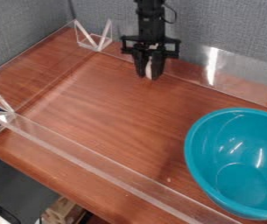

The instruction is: Put the mushroom in the blue bowl

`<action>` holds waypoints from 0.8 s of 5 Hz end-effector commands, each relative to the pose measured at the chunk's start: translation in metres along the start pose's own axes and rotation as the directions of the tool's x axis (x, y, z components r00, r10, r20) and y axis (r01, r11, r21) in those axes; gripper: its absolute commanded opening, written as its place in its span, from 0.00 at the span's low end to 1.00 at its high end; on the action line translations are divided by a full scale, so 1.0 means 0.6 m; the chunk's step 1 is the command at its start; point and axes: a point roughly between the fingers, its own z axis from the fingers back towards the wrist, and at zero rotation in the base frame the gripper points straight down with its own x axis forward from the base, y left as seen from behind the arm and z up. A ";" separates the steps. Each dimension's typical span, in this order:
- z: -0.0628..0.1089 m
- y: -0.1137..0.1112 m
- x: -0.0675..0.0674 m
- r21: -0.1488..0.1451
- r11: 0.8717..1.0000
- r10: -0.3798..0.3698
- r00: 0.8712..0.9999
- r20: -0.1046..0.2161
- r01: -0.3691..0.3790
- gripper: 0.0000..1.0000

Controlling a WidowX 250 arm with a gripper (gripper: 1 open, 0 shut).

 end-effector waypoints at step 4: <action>0.134 -0.024 -0.025 -0.021 0.998 -0.057 0.983 0.176 0.062 0.00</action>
